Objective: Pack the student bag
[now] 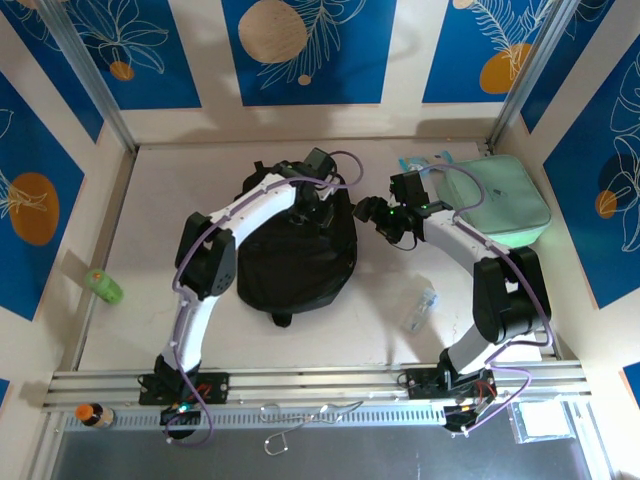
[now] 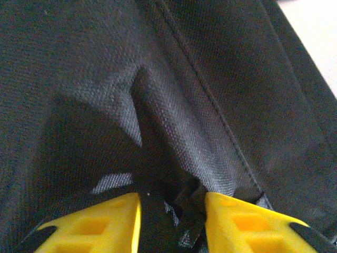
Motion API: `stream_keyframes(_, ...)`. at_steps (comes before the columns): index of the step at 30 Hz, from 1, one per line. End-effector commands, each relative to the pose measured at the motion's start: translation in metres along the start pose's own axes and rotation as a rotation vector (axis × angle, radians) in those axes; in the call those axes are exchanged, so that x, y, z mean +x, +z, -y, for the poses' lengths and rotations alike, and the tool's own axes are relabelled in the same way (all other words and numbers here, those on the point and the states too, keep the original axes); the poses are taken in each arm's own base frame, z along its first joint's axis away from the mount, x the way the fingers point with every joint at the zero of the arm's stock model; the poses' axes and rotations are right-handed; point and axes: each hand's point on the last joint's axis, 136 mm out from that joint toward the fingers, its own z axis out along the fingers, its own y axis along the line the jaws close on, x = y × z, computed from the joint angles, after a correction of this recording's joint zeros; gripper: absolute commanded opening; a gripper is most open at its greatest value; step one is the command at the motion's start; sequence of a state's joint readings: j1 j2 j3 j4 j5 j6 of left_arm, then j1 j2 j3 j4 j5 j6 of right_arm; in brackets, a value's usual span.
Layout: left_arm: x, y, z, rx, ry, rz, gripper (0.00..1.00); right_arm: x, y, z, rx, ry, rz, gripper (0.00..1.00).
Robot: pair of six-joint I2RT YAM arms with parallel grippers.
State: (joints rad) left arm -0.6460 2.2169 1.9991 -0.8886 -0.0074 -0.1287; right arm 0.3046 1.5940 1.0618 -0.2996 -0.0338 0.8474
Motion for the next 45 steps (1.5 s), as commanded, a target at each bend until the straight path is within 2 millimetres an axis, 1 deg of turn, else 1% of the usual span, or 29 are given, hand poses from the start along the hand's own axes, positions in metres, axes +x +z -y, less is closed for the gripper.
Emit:
stream_keyframes(1,0.0,0.002,-0.005,-0.041,-0.015,-0.025,0.3,0.008,0.0,-0.003,-0.012,0.01,-0.028,0.75)
stream_keyframes(4,-0.001,0.004,-0.008,-0.059,-0.03,-0.026,0.23,0.009,0.0,-0.002,-0.007,0.01,-0.032,0.75)
stream_keyframes(7,-0.001,0.004,-0.01,-0.071,-0.038,-0.024,0.2,0.01,0.0,-0.001,-0.007,0.012,-0.034,0.75)
stream_keyframes(9,0.0,0.005,-0.009,-0.069,-0.04,-0.028,0.19,0.01,0.001,-0.001,-0.007,0.015,-0.034,0.75)
stream_keyframes(11,0.002,0.006,-0.007,-0.055,-0.036,-0.039,0.21,0.01,0.001,-0.001,-0.006,0.017,-0.035,0.75)
stream_keyframes(13,0.006,0.009,-0.004,-0.039,-0.017,-0.064,0.26,0.011,0.002,-0.001,-0.005,0.018,-0.036,0.75)
stream_keyframes(16,0.012,0.008,0.003,0.003,0.013,-0.09,0.33,0.011,0.001,-0.001,-0.005,0.016,-0.036,0.75)
stream_keyframes(19,0.012,0.005,0.009,0.039,0.036,-0.093,0.37,0.011,0.002,-0.001,-0.005,0.017,-0.038,0.75)
stream_keyframes(23,0.015,0.009,0.006,0.025,0.042,-0.105,0.4,0.013,0.003,-0.003,-0.008,0.014,-0.041,0.74)
stream_keyframes(27,0.02,0.017,0.005,0.015,0.045,-0.131,0.43,0.015,0.004,-0.004,-0.009,0.008,-0.044,0.74)
stream_keyframes(32,0.024,0.027,-0.007,-0.07,0.042,-0.163,0.43,0.015,0.006,-0.003,-0.004,0.009,-0.047,0.75)
stream_keyframes(35,0.026,0.032,-0.012,-0.12,0.032,-0.174,0.38,0.016,0.008,-0.003,0.001,0.008,-0.051,0.74)
stream_keyframes(37,0.026,0.033,-0.014,-0.139,0.009,-0.171,0.31,0.016,0.01,-0.001,0.009,0.008,-0.053,0.74)
stream_keyframes(39,0.022,0.029,-0.015,-0.144,-0.015,-0.154,0.24,0.018,0.014,0.003,0.023,0.011,-0.062,0.74)
stream_keyframes(41,0.015,0.018,-0.012,-0.132,-0.038,-0.124,0.19,0.021,0.017,0.004,0.029,0.01,-0.075,0.74)
stream_keyframes(45,-0.003,-0.016,-0.007,-0.1,-0.074,-0.018,0.13,0.027,0.02,0.01,0.042,0.008,-0.089,0.74)
